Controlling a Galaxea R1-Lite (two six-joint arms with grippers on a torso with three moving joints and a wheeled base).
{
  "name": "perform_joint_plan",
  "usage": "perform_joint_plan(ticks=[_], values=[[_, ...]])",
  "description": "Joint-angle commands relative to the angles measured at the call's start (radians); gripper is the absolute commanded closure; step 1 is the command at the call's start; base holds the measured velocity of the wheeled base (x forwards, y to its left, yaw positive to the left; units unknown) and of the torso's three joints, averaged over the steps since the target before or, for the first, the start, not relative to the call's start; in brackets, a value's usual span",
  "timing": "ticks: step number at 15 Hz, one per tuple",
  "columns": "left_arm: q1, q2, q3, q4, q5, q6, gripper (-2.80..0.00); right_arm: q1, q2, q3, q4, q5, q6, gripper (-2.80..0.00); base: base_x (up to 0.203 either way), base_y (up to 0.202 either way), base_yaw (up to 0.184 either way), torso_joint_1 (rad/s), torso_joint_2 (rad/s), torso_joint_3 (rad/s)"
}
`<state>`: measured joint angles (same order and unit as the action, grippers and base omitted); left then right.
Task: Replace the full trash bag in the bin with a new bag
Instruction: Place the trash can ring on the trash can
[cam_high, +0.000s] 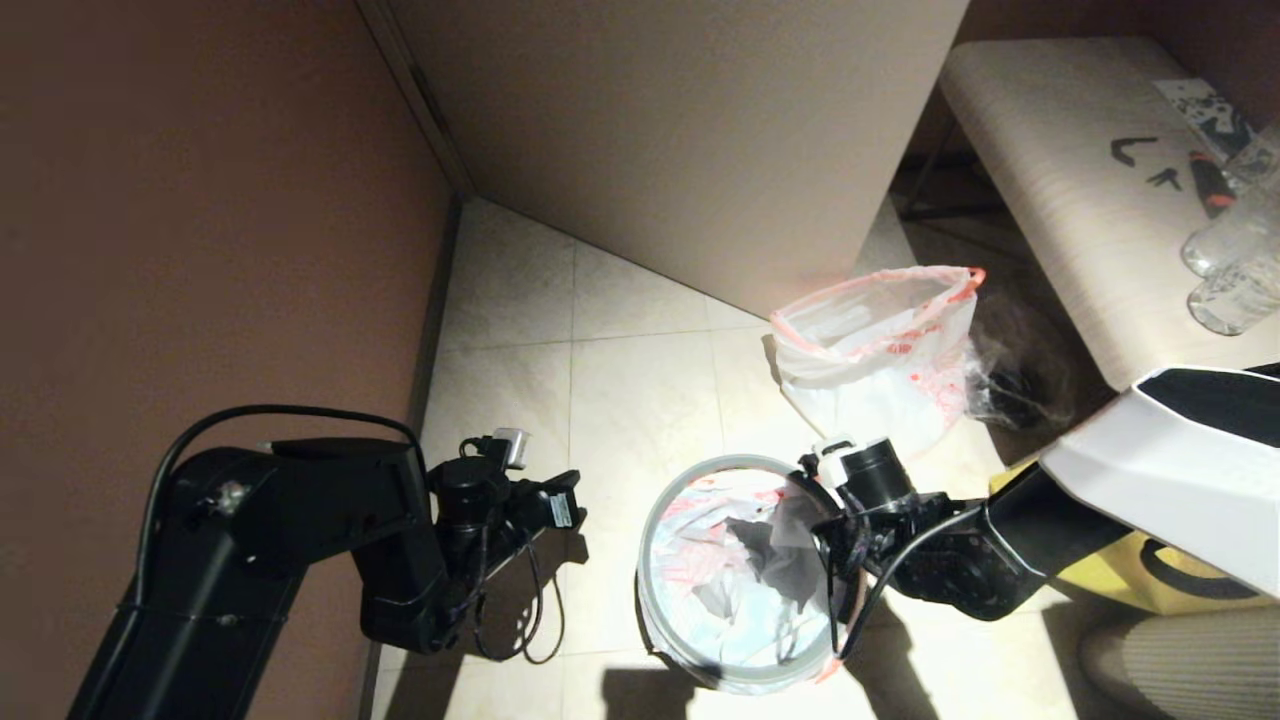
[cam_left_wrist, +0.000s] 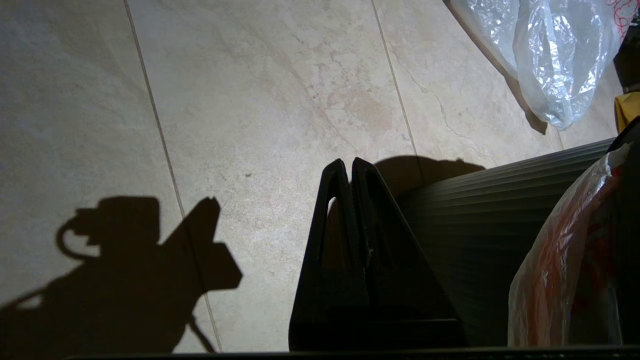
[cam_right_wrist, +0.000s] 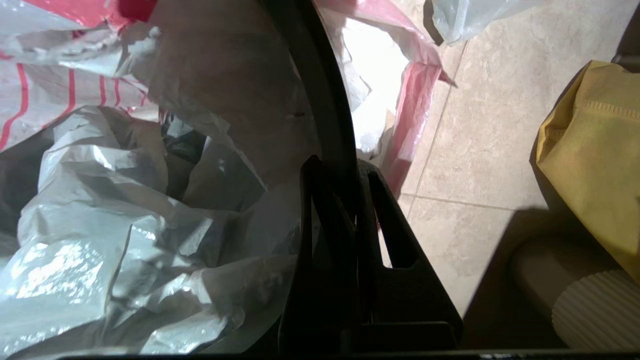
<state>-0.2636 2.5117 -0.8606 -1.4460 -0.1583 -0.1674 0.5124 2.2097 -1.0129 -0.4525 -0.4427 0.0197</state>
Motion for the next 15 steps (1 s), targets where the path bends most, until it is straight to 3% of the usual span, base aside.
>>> perform_joint_plan(ticks=[1,15], values=[[0.000,0.001,0.000,-0.008,-0.001,-0.001,0.00,-0.006,0.040,-0.007,-0.017,-0.002,-0.006,0.00,0.000,0.000,0.000,0.000,0.00,0.000],[-0.001,0.001,0.000,-0.008,0.000,-0.001,0.00,-0.003,0.047,-0.045,-0.037,-0.003,-0.030,0.00,0.000,0.000,0.000,0.000,0.00,0.000]])
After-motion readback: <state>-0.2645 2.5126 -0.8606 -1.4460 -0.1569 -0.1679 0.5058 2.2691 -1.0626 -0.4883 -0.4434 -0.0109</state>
